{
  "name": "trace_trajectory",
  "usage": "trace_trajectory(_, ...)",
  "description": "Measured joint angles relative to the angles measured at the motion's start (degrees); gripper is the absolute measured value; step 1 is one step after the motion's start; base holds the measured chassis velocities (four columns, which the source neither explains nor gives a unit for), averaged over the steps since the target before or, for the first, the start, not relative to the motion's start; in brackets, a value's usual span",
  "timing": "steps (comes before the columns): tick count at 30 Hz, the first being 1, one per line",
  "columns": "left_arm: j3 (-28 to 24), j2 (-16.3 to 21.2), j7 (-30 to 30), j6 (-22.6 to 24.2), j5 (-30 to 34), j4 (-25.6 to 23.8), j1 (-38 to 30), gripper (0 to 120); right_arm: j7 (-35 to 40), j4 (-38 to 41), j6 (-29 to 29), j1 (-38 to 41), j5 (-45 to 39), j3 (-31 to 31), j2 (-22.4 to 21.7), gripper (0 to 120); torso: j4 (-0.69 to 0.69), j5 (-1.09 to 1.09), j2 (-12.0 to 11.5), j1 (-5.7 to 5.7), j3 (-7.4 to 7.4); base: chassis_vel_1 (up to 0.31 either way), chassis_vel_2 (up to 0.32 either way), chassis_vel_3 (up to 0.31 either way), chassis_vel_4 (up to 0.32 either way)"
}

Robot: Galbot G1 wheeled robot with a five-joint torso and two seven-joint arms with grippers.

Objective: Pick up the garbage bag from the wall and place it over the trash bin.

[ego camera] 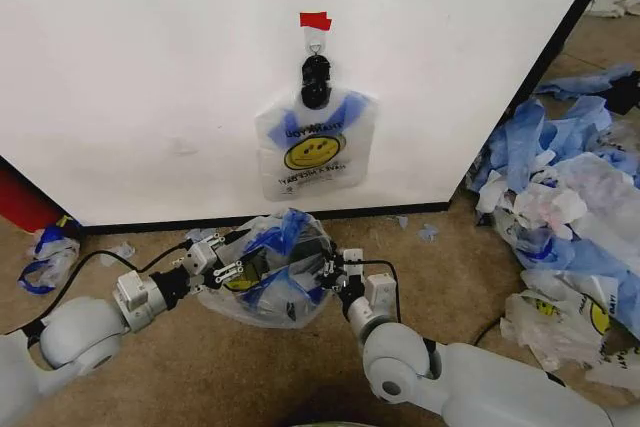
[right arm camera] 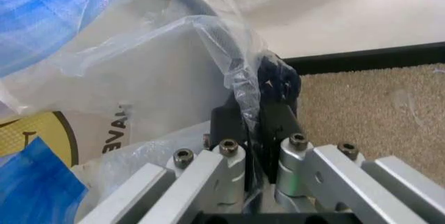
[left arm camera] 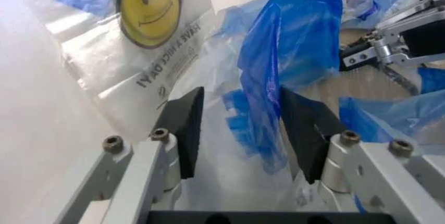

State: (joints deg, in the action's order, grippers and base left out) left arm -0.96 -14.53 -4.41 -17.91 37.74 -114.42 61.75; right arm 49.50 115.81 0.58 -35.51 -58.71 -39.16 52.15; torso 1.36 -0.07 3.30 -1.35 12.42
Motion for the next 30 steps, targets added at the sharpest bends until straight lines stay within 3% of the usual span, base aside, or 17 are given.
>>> trace_trajectory(6, -0.01, -0.25, 0.21, -0.30, -0.23, 0.09, 0.09, 34, -0.01, 0.04, 0.04, 0.01, 0.02, -0.06, -0.06, 0, 0.00, 0.00, 0.00, 0.00, 0.00, 0.000, 0.000, 0.000, 0.000)
trace_trajectory(8, -0.09, -0.39, 0.26, -0.37, -0.25, 0.23, 0.27, 19, -0.01, 0.21, 0.05, 0.00, 0.04, -0.06, -0.26, 0, 0.00, 0.00, 0.00, 0.00, 0.00, 0.000, 0.000, 0.000, 0.000)
trace_trajectory(10, -0.15, -0.45, 0.28, -0.38, -0.26, 0.24, 0.30, 18, -0.01, 0.26, 0.05, -0.03, 0.06, -0.05, -0.31, 0, 0.00, 0.00, 0.00, 0.00, 0.00, 0.000, 0.000, 0.000, 0.000)
trace_trajectory(11, -0.24, -0.53, 0.37, -0.38, -0.27, 0.23, 0.31, 8, -0.01, 0.32, 0.06, -0.08, 0.07, -0.03, -0.35, 0, 0.00, 0.00, 0.00, 0.00, 0.00, 0.000, 0.000, 0.000, 0.000)
trace_trajectory(14, -0.47, -0.67, 0.72, -0.38, -0.10, 0.22, 0.12, 0, -0.02, 0.45, 0.09, -0.25, 0.17, 0.03, -0.55, 0, 0.00, 0.00, 0.00, 0.00, 0.00, 0.000, 0.000, 0.000, 0.000)
trace_trajectory(30, 0.10, -0.69, 1.68, -0.53, 2.82, 1.69, -1.30, 0, -0.82, 2.24, 0.67, -1.21, 0.35, 0.11, -1.39, 0, 0.00, -0.02, 0.00, 0.00, 0.00, 0.000, 0.000, 0.000, 0.000)
